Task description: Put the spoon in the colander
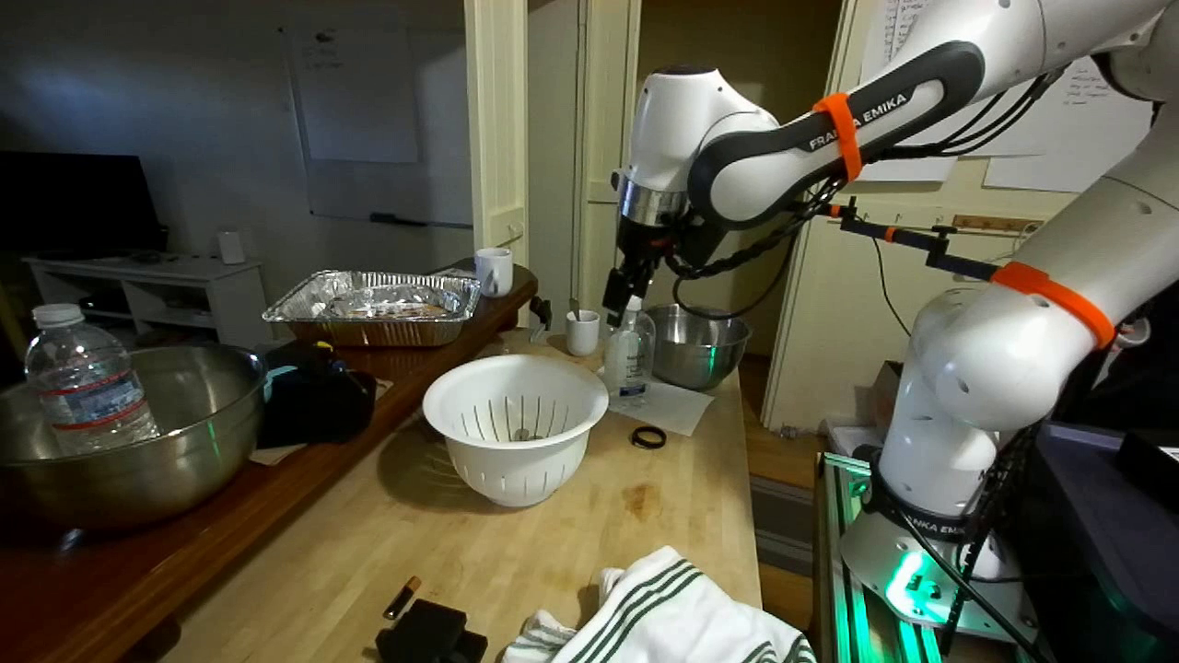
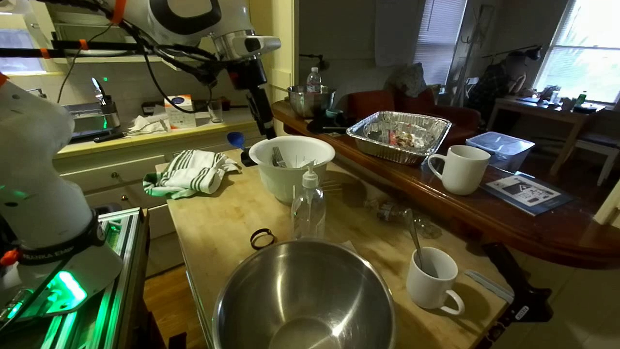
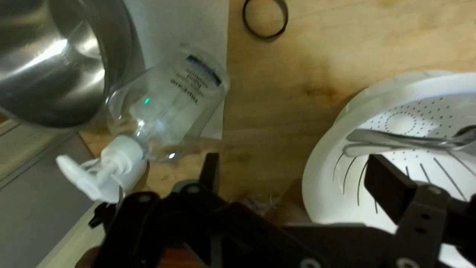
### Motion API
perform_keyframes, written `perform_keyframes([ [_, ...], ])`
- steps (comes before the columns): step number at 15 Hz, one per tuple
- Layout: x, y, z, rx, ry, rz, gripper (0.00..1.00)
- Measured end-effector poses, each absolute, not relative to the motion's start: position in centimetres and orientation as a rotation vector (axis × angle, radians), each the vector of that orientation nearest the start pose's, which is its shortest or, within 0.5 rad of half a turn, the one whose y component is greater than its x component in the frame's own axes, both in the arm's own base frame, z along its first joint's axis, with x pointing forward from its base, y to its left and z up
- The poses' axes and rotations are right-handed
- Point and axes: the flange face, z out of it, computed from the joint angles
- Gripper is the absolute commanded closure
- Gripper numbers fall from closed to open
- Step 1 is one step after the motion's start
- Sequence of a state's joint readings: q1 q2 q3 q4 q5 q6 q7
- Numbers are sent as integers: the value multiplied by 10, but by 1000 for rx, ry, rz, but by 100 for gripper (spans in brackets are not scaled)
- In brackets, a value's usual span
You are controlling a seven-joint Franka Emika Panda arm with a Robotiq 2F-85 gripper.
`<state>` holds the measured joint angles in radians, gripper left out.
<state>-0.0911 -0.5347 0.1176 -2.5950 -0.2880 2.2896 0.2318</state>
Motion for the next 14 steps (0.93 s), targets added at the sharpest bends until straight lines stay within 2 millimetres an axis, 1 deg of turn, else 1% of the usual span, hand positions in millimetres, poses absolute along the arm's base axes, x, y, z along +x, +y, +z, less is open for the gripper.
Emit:
perform_keyframes([
  [2,407,-7,469,-3418,44,-517,0],
  [4,416,-31,485,-3433,52,-546,0],
  [6,425,-69,503,-3427,114,-570,0],
  [9,439,-136,530,-3403,331,-613,0],
  [10,444,-157,537,-3387,424,-624,0],
  [11,448,-172,540,-3379,485,-628,0],
  [12,452,-180,540,-3375,517,-625,0],
  [14,459,-182,537,-3371,540,-616,0],
])
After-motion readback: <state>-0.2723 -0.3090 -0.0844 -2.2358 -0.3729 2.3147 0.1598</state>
